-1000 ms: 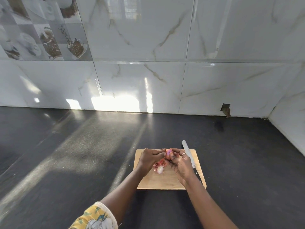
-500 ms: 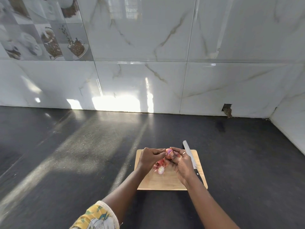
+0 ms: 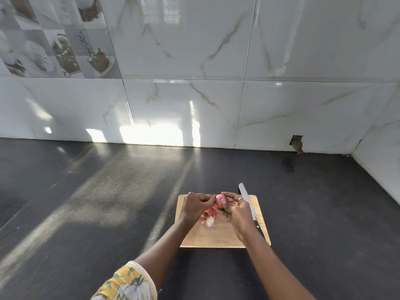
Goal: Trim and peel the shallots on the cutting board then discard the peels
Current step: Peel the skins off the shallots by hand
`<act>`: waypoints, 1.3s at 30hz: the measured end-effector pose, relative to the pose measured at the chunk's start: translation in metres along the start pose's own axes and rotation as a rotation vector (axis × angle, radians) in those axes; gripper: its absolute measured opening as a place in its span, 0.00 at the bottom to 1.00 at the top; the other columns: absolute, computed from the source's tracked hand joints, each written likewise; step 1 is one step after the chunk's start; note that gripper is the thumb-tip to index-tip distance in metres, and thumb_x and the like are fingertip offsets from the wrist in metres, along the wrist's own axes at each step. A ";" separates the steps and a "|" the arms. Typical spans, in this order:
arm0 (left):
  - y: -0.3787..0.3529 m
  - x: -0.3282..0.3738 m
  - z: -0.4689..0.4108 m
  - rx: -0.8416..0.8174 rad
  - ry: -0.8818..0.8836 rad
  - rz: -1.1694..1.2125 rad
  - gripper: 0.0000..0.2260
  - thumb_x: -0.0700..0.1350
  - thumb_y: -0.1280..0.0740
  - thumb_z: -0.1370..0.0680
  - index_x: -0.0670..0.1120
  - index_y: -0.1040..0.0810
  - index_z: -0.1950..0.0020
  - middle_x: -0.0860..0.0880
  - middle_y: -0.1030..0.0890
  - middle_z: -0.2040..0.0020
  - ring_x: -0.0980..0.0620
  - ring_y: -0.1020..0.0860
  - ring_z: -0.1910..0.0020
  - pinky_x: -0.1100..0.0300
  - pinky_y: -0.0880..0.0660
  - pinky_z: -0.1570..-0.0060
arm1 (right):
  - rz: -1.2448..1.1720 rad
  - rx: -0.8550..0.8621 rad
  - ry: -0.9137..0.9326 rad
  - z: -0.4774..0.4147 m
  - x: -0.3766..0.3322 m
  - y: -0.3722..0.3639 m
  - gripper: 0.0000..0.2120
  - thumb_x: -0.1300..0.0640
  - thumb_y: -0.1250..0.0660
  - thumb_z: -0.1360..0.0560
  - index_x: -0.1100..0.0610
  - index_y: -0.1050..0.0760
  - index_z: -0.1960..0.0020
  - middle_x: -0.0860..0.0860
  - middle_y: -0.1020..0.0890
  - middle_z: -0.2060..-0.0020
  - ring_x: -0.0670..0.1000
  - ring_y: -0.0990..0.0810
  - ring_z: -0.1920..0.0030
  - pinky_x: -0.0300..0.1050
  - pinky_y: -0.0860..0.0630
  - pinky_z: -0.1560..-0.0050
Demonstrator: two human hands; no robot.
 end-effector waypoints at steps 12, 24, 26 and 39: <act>-0.010 -0.009 0.001 -0.090 0.068 0.156 0.03 0.43 0.29 0.28 0.48 0.15 0.56 0.51 0.15 0.56 0.56 0.17 0.57 0.51 0.19 0.53 | 0.036 -0.006 0.023 0.000 -0.002 0.003 0.09 0.66 0.32 0.26 0.61 0.23 0.47 0.61 0.18 0.50 0.58 0.18 0.48 0.45 0.18 0.54; -0.015 -0.013 0.005 -0.149 0.117 0.275 0.06 0.46 0.27 0.29 0.48 0.16 0.52 0.48 0.15 0.56 0.49 0.17 0.54 0.46 0.21 0.47 | 0.029 -0.029 0.038 0.007 -0.008 0.000 0.06 0.65 0.31 0.27 0.59 0.23 0.51 0.60 0.18 0.53 0.56 0.18 0.51 0.45 0.18 0.53; -0.015 -0.012 0.006 -0.155 0.114 0.275 0.06 0.45 0.28 0.28 0.48 0.15 0.52 0.48 0.15 0.55 0.49 0.17 0.54 0.47 0.21 0.47 | 0.041 -0.023 0.043 0.007 -0.008 0.000 0.06 0.64 0.31 0.27 0.58 0.22 0.50 0.60 0.18 0.52 0.56 0.18 0.50 0.44 0.18 0.54; -0.008 -0.013 0.001 -0.001 0.079 0.069 0.14 0.39 0.28 0.31 0.49 0.24 0.76 0.49 0.23 0.73 0.58 0.30 0.71 0.60 0.32 0.68 | 0.145 0.006 0.050 0.002 0.001 0.003 0.08 0.62 0.29 0.28 0.57 0.22 0.49 0.58 0.17 0.50 0.54 0.17 0.48 0.47 0.19 0.52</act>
Point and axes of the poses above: each hand's wrist, its own z-axis away from the middle knuckle, its own y-axis out of the back of the hand, x = y × z, the point moved 9 cm from there along -z, towards the middle knuckle
